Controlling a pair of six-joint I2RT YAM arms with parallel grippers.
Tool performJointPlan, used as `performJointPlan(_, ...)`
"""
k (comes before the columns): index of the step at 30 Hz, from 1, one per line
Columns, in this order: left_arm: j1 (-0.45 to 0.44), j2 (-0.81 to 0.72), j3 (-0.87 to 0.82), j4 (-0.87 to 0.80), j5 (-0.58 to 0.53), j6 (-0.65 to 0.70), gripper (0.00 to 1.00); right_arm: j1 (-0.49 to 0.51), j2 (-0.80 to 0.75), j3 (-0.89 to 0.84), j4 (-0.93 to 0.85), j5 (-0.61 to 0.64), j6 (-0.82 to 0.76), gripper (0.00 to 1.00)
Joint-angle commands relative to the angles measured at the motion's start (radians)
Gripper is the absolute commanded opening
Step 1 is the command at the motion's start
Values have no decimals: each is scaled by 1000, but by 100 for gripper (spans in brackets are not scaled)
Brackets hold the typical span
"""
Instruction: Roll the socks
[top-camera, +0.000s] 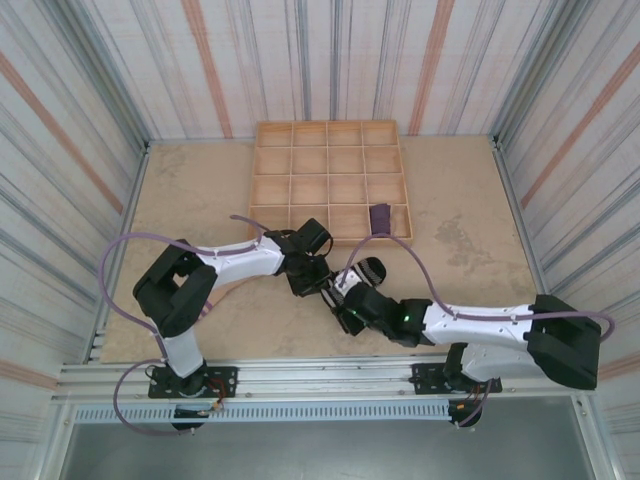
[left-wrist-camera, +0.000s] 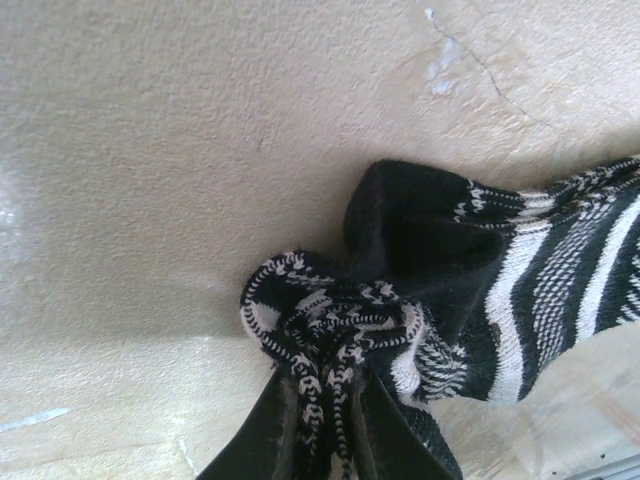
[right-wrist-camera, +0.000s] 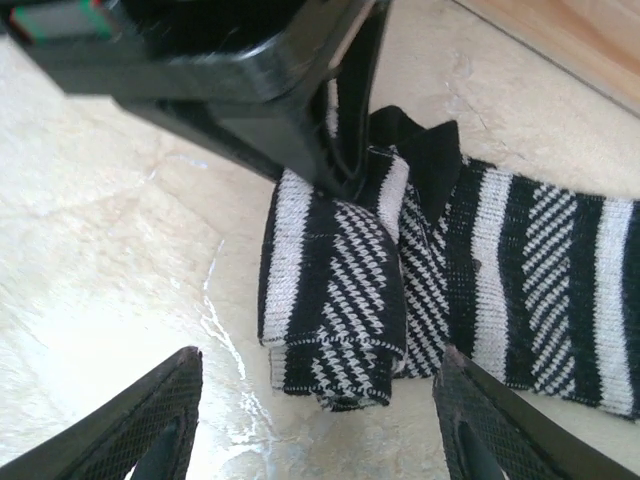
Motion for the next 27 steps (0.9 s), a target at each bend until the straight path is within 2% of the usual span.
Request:
performJointPlan(1,7,24,6,-70,10,25,0,53,57,-8,110,190,-111,63)
performJointPlan(7,9,29,-3,-53,23,19,0,95,186,-3,231,249,-130,62)
performJointPlan(11,10,22,-14,-45,28,14,0,99,275,10,242,309,-106,57)
performJointPlan(14,13,15,-26,-33,34,6,0,101,312,7,231,342,-59,44)
performJointPlan(19,22,-3,-54,0,45,-4,0,104,310,-6,197,344,15,13)
performJointPlan(22,25,-30,-65,9,40,-11,17,84,281,-26,202,261,54,0)
performJointPlan(23,27,-43,-71,13,36,-15,23,66,270,-40,213,215,74,0)
performJointPlan(25,30,-83,-83,21,23,-24,47,10,241,-78,253,91,122,0)
performJointPlan(27,31,-122,-93,27,5,-34,64,-36,221,-118,291,0,170,0)
